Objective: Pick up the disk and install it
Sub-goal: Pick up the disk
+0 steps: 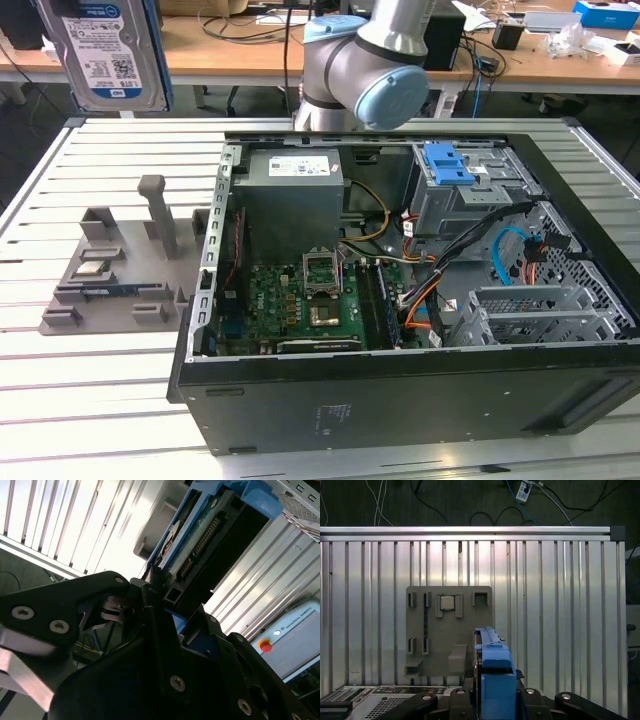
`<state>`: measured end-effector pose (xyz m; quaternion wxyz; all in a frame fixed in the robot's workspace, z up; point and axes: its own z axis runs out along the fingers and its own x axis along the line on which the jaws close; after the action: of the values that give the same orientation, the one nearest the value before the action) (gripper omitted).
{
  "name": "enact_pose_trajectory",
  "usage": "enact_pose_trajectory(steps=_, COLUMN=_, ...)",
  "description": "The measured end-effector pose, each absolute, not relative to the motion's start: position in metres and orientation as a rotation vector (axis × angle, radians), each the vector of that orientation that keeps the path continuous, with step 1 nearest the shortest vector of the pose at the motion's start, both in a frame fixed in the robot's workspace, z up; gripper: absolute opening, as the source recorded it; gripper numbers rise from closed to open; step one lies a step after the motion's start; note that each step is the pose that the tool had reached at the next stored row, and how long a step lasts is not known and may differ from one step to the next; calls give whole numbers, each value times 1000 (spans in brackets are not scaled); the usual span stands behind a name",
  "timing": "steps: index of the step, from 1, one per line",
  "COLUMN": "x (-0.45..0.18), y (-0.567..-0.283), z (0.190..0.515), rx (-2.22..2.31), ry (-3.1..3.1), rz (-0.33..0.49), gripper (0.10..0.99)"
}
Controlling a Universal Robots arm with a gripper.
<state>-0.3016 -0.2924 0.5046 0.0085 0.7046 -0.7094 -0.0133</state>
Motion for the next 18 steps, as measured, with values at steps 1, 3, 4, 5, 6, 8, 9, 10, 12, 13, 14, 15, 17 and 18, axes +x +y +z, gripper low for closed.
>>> enact_pose_trajectory(steps=1, x=-298, y=-292, z=505, rx=2201, ry=-2217, rz=-41, gripper=365)
enact_pose_trajectory(steps=3, x=-291, y=-292, z=505, rx=2201, ry=-2217, rz=-41, gripper=365)
enact_pose_trajectory(steps=4, x=-289, y=-292, z=505, rx=2201, ry=-2216, rz=-41, gripper=365)
enact_pose_trajectory(steps=5, x=-284, y=-292, z=505, rx=2201, ry=-2216, rz=-40, gripper=365)
enact_pose_trajectory(steps=6, x=-278, y=-292, z=505, rx=2201, ry=-2216, rz=-40, gripper=365)
enact_pose_trajectory(steps=8, x=-272, y=-292, z=505, rx=2201, ry=-2216, rz=-40, gripper=365)
enact_pose_trajectory(steps=9, x=-268, y=-292, z=505, rx=2201, ry=-2216, rz=-39, gripper=365)
enact_pose_trajectory(steps=10, x=-265, y=-292, z=505, rx=2201, ry=-2216, rz=-39, gripper=365)
enact_pose_trajectory(steps=12, x=-258, y=-292, z=505, rx=2200, ry=-2216, rz=-39, gripper=365)
enact_pose_trajectory(steps=13, x=-253, y=-292, z=505, rx=2200, ry=-2216, rz=-39, gripper=365)
enact_pose_trajectory(steps=14, x=-248, y=-292, z=505, rx=2201, ry=-2216, rz=-39, gripper=365)
enact_pose_trajectory(steps=15, x=-243, y=-292, z=505, rx=2200, ry=-2216, rz=-39, gripper=365)
enact_pose_trajectory(steps=17, x=-236, y=-292, z=505, rx=2200, ry=-2216, rz=-39, gripper=365)
enact_pose_trajectory(steps=18, x=-230, y=-292, z=505, rx=2200, ry=-2216, rz=-39, gripper=365)
